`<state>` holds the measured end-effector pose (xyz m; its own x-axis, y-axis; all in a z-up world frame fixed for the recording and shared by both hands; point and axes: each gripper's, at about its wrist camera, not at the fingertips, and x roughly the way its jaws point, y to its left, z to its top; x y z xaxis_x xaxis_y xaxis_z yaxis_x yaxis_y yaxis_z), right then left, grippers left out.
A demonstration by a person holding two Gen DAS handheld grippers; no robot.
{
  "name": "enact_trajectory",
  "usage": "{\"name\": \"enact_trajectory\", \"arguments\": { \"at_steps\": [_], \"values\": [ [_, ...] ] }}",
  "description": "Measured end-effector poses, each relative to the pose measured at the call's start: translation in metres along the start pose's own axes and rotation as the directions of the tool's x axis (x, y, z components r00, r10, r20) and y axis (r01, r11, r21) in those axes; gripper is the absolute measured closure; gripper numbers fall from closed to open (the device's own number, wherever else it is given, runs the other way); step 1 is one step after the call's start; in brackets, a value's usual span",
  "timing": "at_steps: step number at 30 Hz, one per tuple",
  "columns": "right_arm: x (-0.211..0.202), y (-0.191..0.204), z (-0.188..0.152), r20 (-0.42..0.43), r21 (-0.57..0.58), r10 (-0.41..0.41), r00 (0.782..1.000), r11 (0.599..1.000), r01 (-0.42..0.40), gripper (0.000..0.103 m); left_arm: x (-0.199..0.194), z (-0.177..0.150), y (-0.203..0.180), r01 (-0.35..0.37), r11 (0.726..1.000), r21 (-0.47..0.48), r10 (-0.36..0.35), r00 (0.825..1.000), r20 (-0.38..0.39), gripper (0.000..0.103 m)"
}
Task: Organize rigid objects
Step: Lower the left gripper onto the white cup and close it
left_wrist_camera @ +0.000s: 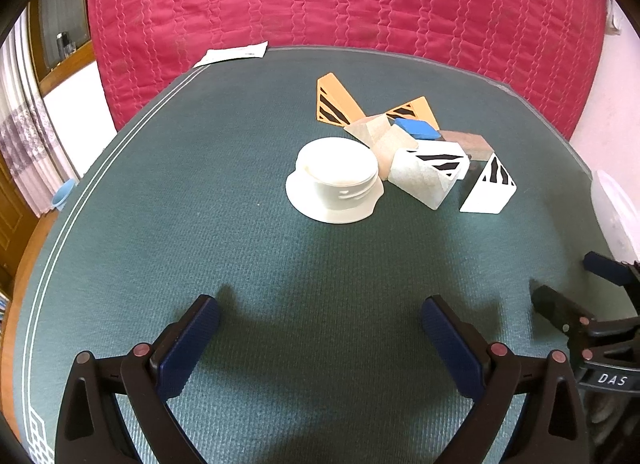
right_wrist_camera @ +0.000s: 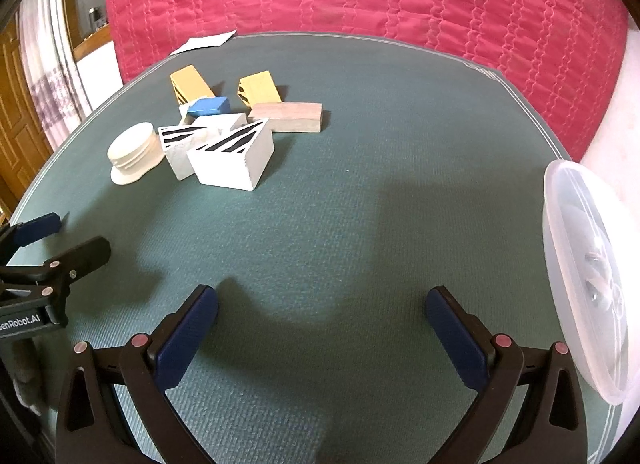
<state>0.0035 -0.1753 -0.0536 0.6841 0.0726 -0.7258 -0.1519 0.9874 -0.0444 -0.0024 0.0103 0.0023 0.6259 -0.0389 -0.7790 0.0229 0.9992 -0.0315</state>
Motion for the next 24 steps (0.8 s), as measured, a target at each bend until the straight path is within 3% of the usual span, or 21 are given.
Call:
{"name": "enact_trajectory", "arguments": {
  "at_steps": [9, 17, 24],
  "values": [
    [0.000, 0.000, 0.000, 0.000, -0.001, 0.000, 1.000, 1.000, 0.000, 0.000, 0.009, 0.012, -0.004, -0.028, 0.999, 0.040, 0.030, 0.999, -0.027, 0.000],
    [-0.001, 0.000, 0.000, -0.001, -0.001, 0.000, 1.000, 1.000, 0.000, 0.000, 0.009, 0.039, 0.002, -0.057, 0.998, 0.015, 0.056, 0.998, 0.038, 0.002],
    [-0.001, 0.002, 0.000, 0.006, -0.008, 0.011, 1.000, 1.000, -0.011, 0.000, 0.028, 0.054, 0.001, -0.040, 0.999, 0.017, 0.040, 0.999, 0.030, 0.018]
  ]
}}
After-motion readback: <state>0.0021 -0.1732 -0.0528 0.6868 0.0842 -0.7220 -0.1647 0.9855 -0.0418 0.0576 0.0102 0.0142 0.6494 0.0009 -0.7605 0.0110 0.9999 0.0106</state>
